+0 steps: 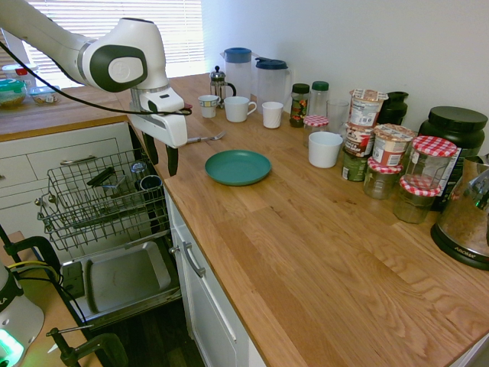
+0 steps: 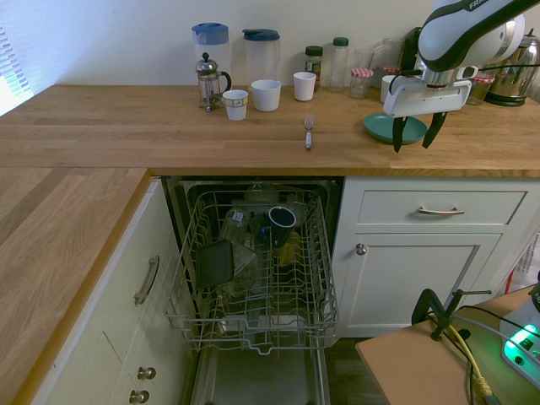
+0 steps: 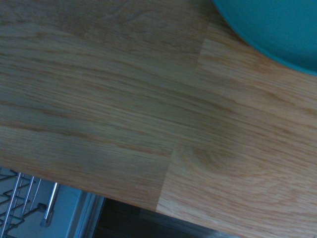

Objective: Put the fork in the dishwasher

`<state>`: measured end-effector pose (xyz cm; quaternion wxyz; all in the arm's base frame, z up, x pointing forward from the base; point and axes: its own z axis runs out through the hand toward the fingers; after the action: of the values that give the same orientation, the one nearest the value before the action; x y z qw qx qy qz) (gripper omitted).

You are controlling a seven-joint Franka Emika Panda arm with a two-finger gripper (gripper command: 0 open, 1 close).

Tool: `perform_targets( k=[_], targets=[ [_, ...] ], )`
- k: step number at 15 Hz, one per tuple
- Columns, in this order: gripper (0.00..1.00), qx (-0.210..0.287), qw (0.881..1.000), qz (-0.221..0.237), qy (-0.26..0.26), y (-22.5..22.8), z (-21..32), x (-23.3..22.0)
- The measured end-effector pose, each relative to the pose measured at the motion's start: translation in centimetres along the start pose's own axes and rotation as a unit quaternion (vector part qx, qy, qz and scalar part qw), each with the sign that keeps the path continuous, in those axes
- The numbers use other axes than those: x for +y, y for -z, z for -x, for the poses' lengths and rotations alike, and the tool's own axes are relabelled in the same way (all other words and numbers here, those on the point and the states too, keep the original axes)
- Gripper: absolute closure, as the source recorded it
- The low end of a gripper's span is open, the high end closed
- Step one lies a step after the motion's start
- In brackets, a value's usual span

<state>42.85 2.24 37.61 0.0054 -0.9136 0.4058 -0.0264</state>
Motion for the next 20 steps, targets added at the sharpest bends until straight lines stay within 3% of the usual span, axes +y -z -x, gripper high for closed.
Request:
perform_targets(
  k=[6, 14, 20],
  targets=[
    [0.00, 0.020, 0.999, -0.032, -0.029, 0.4, -0.7, -3.1],
    [0.00, 0.039, 0.988, -0.080, -0.125, 1.9, -0.3, -14.5],
    [0.00, 0.061, 0.976, -0.094, -0.188, 0.3, -0.1, -22.3]
  ],
)
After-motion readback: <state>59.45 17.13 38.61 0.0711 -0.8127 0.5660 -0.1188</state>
